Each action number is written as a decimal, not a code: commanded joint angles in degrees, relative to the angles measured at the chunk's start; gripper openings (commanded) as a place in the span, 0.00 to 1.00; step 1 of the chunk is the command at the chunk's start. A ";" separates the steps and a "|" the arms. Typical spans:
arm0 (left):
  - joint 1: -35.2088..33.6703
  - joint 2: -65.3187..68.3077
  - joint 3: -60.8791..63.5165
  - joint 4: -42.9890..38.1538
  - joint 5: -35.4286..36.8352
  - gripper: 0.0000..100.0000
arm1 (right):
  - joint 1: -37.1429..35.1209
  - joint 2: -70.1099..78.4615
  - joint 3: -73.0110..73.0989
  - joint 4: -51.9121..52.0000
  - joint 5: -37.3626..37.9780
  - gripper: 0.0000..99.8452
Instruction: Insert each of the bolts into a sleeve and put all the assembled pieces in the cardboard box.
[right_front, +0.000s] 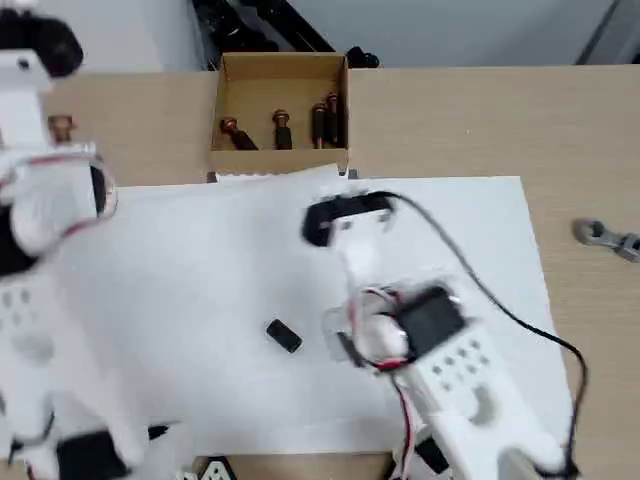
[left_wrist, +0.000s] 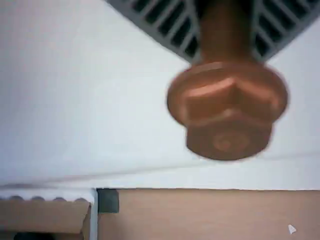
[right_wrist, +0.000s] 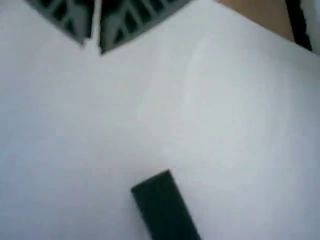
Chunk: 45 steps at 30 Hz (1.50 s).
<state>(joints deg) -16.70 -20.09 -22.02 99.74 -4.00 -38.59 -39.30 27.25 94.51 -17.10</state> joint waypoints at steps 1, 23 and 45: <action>0.18 -12.22 7.43 0.35 -2.20 0.01 | -4.62 2.77 -0.70 -2.33 0.00 0.01; -11.43 -41.67 24.04 -0.18 -7.12 0.01 | -14.81 19.82 -1.76 -16.31 8.18 0.18; -19.78 -41.76 24.13 0.09 -7.38 0.01 | -14.99 35.82 -4.66 -25.19 8.35 0.18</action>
<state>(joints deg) -36.31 -61.58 1.98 99.74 -11.12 -53.36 -3.60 25.23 70.95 -9.27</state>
